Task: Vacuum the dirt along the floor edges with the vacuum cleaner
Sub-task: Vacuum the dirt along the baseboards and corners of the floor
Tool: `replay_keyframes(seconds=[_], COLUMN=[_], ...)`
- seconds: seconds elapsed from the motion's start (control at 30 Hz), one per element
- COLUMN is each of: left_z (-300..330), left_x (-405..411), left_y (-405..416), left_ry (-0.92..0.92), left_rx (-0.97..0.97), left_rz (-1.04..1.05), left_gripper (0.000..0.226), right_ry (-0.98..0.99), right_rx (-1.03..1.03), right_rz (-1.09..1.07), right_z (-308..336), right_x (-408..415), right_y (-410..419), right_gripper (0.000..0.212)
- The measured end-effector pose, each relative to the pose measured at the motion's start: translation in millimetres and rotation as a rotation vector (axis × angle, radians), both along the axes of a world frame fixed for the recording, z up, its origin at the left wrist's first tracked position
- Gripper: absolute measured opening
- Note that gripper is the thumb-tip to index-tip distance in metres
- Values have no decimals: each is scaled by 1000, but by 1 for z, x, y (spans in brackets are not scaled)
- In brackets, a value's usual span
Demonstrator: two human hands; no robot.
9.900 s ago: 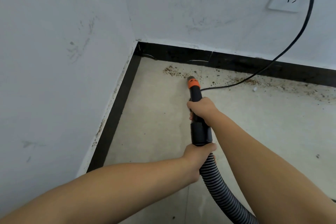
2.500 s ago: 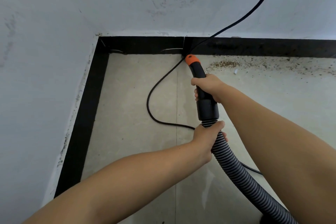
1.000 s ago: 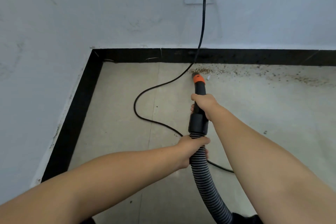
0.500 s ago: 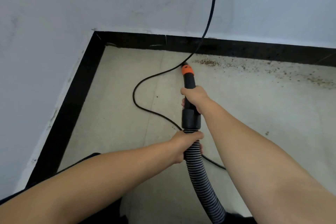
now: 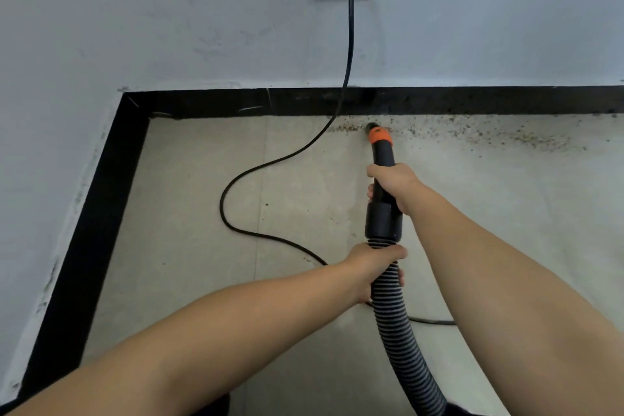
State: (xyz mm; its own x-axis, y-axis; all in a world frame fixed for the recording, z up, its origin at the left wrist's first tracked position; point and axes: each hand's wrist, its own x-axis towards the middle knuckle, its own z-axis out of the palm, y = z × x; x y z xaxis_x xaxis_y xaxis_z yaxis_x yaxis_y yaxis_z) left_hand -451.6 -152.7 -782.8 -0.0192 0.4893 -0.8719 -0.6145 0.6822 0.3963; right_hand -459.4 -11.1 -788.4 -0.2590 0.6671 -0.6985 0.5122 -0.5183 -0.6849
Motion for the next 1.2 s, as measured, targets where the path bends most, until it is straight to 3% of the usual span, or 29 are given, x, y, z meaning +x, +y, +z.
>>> replay_keyframes(seconds=[0.23, 0.7, 1.2], left_z=[-7, -1, -9], left_x=[-15, -16, -37], left_y=[-21, 9, -11], left_ry=[10, 73, 80], left_rx=[-38, 8, -55], left_rz=[145, 23, 194], left_gripper=[11, 14, 14], right_ry=[23, 21, 46], right_rx=[-40, -1, -46], right_rz=[227, -14, 205], right_z=[-3, -7, -9], right_x=[-42, -17, -68], right_y=[-27, 11, -18], right_gripper=[16, 14, 27])
